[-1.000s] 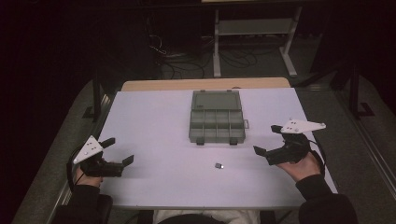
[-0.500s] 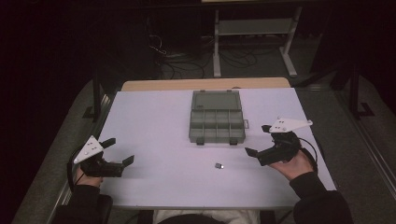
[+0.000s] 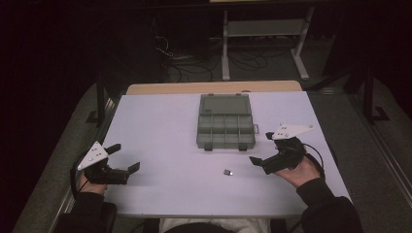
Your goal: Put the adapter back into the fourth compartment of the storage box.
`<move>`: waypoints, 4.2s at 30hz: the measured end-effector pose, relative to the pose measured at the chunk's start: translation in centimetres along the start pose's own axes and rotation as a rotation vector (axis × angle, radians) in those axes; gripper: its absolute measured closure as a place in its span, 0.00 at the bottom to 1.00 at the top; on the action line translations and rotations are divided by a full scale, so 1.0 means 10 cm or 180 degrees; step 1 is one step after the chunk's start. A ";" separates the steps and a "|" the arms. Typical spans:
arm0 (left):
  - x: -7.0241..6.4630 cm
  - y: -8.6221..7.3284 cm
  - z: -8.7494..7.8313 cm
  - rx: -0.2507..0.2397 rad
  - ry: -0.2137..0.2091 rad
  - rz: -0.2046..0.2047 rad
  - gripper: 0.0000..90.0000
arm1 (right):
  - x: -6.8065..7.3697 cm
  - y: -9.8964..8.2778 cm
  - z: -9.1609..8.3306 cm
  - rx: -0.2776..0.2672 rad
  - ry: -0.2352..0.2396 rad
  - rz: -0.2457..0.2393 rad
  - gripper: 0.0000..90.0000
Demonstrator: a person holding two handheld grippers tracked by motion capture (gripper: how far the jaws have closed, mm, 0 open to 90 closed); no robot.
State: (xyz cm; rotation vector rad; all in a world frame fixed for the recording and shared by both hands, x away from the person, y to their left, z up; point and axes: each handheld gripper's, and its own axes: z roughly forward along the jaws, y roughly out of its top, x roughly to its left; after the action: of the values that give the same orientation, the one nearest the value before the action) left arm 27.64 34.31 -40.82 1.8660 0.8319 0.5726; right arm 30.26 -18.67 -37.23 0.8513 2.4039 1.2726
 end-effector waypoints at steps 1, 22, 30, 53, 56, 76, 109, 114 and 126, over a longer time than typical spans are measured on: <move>0.00 0.00 0.00 0.0000 0.0000 0.0000 0.00 | 0.00 0.01 0.01 0.0006 0.0011 -0.0007 0.00; 0.01 0.00 -0.01 -0.0002 0.0020 -0.0009 0.00 | 0.09 0.07 0.20 0.0204 0.0197 -0.0122 0.00; 0.01 0.00 -0.01 0.0002 0.0019 -0.0017 0.00 | 0.12 0.11 0.26 0.0278 0.0291 -0.0144 0.00; 0.01 0.00 -0.01 -0.0002 0.0023 -0.0006 0.00 | 0.25 0.16 0.49 0.0524 0.0485 -0.0289 0.00; 0.01 0.00 -0.01 -0.0015 0.0037 -0.0010 0.00 | 0.26 0.15 0.52 0.0547 0.0528 -0.0290 0.00; 0.00 0.00 -0.01 -0.0012 0.0021 -0.0002 0.00 | 0.36 0.11 0.76 0.0835 0.0599 -0.0473 0.00; 0.00 0.00 0.00 -0.0002 0.0001 0.0016 0.00 | 0.30 0.06 1.09 0.1254 0.0824 -0.0492 0.25; 0.00 0.00 0.00 0.0001 -0.0001 0.0018 0.00 | 0.31 0.05 1.10 0.1301 0.0878 -0.0569 0.44; 0.00 0.00 0.00 0.0001 -0.0005 0.0024 0.00 | 0.35 0.09 1.18 0.1381 0.0986 -0.0727 0.68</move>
State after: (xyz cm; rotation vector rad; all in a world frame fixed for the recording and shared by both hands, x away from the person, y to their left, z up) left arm 27.65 34.31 -40.82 1.8705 0.8241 0.5756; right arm 33.73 -8.42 -43.13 0.4806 2.9866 0.8605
